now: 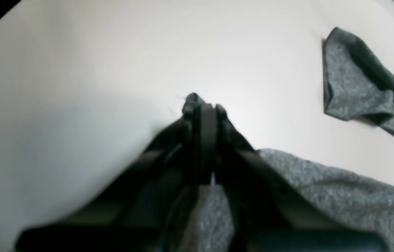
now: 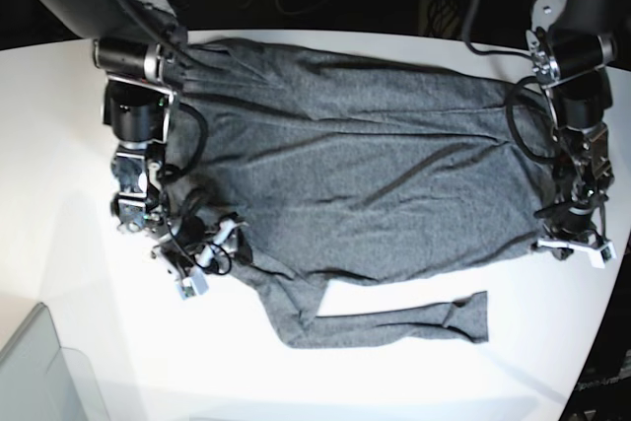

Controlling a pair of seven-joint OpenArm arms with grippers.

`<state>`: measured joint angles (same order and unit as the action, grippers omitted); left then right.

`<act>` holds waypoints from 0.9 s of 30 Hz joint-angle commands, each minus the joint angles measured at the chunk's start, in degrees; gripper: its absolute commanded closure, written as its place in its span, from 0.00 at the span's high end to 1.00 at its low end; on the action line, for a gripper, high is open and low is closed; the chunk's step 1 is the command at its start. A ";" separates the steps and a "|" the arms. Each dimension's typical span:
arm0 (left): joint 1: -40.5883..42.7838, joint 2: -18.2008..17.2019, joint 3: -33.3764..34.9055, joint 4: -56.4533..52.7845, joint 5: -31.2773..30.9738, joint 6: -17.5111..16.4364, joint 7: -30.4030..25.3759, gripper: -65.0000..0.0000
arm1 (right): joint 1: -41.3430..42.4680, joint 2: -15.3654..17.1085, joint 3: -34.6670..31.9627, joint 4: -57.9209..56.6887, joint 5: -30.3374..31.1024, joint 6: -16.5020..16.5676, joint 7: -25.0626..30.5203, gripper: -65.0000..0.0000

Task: Layout the t-shirt on the table in an organized manner, then fold the t-shirt properly

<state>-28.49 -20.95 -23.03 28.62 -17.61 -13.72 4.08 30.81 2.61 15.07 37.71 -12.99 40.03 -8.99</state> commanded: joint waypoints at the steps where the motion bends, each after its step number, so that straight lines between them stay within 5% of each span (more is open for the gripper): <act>1: -1.80 -1.07 -0.05 1.05 -0.28 -0.39 -1.48 0.00 | 2.47 -0.02 0.01 -0.66 0.91 -0.03 2.53 0.63; 13: -1.80 -1.07 0.04 1.05 -0.28 -0.39 -1.48 0.00 | 3.70 1.04 0.01 -7.43 0.91 -2.80 9.13 0.61; 20: -0.04 -0.98 0.04 1.05 -0.28 -0.39 -1.48 0.00 | 4.14 1.04 -0.43 -9.98 0.11 -6.32 9.83 0.37; 27: 2.07 -0.98 0.04 1.66 -0.64 -0.57 -1.48 0.00 | 3.43 0.68 -9.05 -9.80 -9.64 -12.47 10.44 0.00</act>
<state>-25.17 -20.95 -23.03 29.19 -17.69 -13.76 4.01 33.61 3.29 6.24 27.81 -21.10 27.29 4.05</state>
